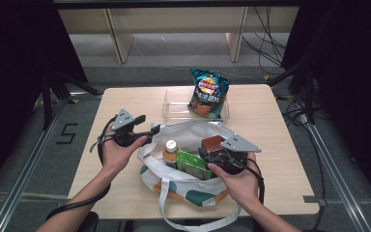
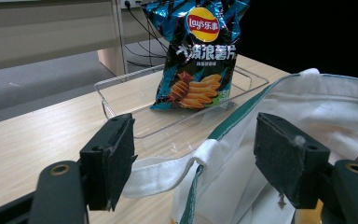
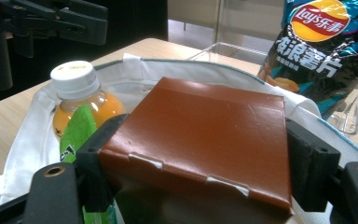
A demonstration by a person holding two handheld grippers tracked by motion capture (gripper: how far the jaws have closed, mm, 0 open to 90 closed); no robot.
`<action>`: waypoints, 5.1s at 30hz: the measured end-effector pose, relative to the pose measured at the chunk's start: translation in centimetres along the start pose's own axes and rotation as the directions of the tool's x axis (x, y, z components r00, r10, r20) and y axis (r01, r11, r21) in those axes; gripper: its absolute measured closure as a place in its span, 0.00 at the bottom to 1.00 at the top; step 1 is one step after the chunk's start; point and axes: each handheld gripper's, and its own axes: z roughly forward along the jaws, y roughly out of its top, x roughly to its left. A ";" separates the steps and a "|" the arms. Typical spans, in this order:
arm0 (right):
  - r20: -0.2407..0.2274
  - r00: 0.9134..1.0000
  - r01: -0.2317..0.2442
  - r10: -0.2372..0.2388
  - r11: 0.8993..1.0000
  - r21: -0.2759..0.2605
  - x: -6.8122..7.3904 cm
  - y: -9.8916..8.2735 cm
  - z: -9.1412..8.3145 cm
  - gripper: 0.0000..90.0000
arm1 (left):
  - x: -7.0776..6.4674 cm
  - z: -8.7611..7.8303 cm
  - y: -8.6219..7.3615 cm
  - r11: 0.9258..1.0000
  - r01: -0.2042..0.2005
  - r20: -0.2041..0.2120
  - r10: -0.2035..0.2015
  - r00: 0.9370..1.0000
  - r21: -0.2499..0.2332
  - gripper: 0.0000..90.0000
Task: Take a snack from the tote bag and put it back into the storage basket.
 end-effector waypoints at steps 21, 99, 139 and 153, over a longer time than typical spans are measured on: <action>-0.044 0.999 -0.007 0.004 0.998 -0.060 -1.2 1.9 -1.4 0.30 | 0.1 -0.1 0.1 1.000 0.008 -0.001 -0.008 1.000 -0.009 0.32; 0.139 0.987 -0.050 0.084 0.972 -0.230 -6.3 12.5 -2.5 0.42 | 0.3 -0.3 0.4 1.000 0.015 -0.006 -0.015 1.000 -0.025 0.32; 0.240 0.964 -0.049 0.117 0.961 -0.272 -9.0 14.7 2.4 0.42 | 0.4 -0.4 0.4 0.999 0.019 -0.002 -0.019 1.000 -0.029 0.32; 0.269 0.948 -0.095 0.170 0.958 -0.271 -9.7 14.8 4.7 0.42 | 0.5 -0.4 0.4 0.999 0.019 -0.002 -0.019 1.000 -0.030 0.32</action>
